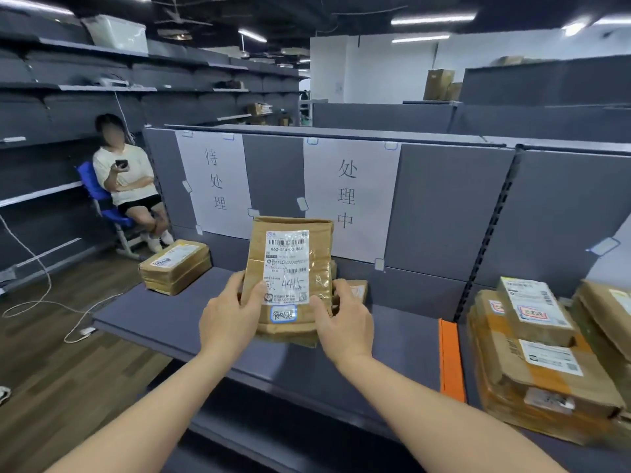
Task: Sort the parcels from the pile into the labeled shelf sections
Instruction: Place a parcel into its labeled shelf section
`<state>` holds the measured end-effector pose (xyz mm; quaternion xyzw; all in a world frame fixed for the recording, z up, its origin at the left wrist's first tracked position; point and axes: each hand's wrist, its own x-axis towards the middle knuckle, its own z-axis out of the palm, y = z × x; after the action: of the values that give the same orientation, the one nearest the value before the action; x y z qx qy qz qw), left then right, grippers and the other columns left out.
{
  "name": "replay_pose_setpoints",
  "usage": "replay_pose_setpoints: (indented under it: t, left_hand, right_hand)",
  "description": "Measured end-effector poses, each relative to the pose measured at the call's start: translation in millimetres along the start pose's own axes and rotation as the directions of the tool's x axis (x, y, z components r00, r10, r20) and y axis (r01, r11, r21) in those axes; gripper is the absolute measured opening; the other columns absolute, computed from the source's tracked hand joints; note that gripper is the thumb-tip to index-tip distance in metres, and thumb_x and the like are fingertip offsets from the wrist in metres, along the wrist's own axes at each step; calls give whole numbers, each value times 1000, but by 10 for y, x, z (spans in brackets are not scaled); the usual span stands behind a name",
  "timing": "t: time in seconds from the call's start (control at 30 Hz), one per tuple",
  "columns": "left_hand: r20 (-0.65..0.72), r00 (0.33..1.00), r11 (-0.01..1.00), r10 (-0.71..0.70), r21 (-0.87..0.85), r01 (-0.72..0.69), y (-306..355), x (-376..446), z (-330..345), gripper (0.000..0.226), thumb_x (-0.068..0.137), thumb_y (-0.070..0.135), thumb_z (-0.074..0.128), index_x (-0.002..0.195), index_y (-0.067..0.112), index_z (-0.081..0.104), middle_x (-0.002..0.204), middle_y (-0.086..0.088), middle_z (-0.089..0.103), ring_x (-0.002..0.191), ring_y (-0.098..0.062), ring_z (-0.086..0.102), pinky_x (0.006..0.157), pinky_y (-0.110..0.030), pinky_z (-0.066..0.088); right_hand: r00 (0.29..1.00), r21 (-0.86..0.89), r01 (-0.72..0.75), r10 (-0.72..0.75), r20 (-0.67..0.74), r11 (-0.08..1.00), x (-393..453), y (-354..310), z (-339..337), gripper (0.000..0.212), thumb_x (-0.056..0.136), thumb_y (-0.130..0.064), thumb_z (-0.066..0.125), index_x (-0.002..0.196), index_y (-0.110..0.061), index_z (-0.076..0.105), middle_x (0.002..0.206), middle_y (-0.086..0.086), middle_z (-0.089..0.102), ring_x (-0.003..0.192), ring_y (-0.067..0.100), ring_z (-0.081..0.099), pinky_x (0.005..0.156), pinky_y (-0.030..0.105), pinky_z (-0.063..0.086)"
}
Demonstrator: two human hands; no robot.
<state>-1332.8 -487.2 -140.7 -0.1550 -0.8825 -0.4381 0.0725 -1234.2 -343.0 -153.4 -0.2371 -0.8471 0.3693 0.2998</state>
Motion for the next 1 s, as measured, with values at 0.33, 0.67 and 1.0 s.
replay_pose_setpoints:
  t: [0.33,0.67,1.0]
  left_hand:
    - [37,995,995,93,-27,-92,-715,595,-668,56,81,56,40,124,26,59,113,-3,67,105,-32,56,86,-44,44]
    - [-32,997,992,69,-101,-72,-1262,1046,-1009,54,80,50,40,114,18,67,103,-7,70,97,-32,59,83,-47,47]
    - [-39,999,996,20,-82,-23,-1481,1429,-1018,52,78,47,40,111,18,67,99,-4,69,93,-29,55,78,-40,41]
  right_hand:
    - [995,41,-95,96,-20,995,-192,-736,841,29,93,-44,52,116,-26,51,103,-6,64,92,18,58,80,35,47]
    - [995,45,-89,87,38,995,19,-1052,1550,33,89,-52,52,109,-27,49,105,-4,62,96,21,57,84,38,46]
    - [990,84,-89,80,112,992,335,-1038,2023,27,90,-53,49,105,-30,48,103,-5,62,96,21,57,86,39,46]
